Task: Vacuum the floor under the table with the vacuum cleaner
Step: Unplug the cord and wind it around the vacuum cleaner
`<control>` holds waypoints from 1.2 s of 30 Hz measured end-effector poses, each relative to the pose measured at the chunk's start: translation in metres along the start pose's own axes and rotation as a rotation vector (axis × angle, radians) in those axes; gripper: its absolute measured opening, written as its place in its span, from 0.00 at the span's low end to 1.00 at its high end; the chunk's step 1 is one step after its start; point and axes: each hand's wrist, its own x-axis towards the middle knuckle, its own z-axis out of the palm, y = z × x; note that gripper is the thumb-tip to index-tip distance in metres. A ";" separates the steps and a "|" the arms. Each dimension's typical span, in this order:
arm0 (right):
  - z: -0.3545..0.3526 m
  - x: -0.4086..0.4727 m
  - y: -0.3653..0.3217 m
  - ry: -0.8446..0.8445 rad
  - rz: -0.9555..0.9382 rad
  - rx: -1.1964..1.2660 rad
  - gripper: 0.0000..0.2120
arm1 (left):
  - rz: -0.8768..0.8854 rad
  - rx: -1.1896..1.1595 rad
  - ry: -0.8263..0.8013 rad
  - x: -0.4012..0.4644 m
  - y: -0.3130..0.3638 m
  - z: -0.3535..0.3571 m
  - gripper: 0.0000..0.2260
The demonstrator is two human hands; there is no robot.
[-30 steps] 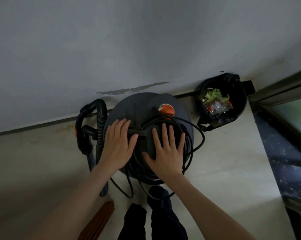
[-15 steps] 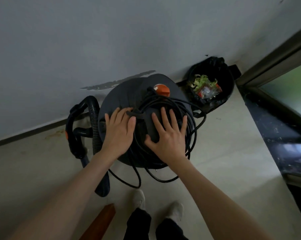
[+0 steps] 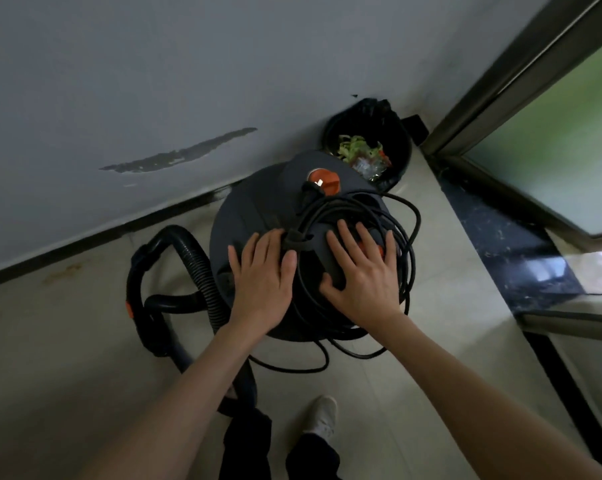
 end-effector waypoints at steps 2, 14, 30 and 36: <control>-0.002 -0.018 0.017 0.018 0.030 -0.014 0.28 | 0.010 0.005 -0.018 -0.011 0.018 0.015 0.35; -0.021 -0.111 0.098 0.103 0.229 0.073 0.22 | 0.129 -0.042 -0.270 -0.079 0.105 0.080 0.25; -0.034 -0.113 0.053 0.012 0.719 0.340 0.41 | 0.319 -0.018 -0.392 0.021 0.095 0.064 0.43; -0.033 -0.109 0.058 -0.020 0.749 0.322 0.38 | 0.299 -0.057 -0.427 0.033 0.108 0.062 0.43</control>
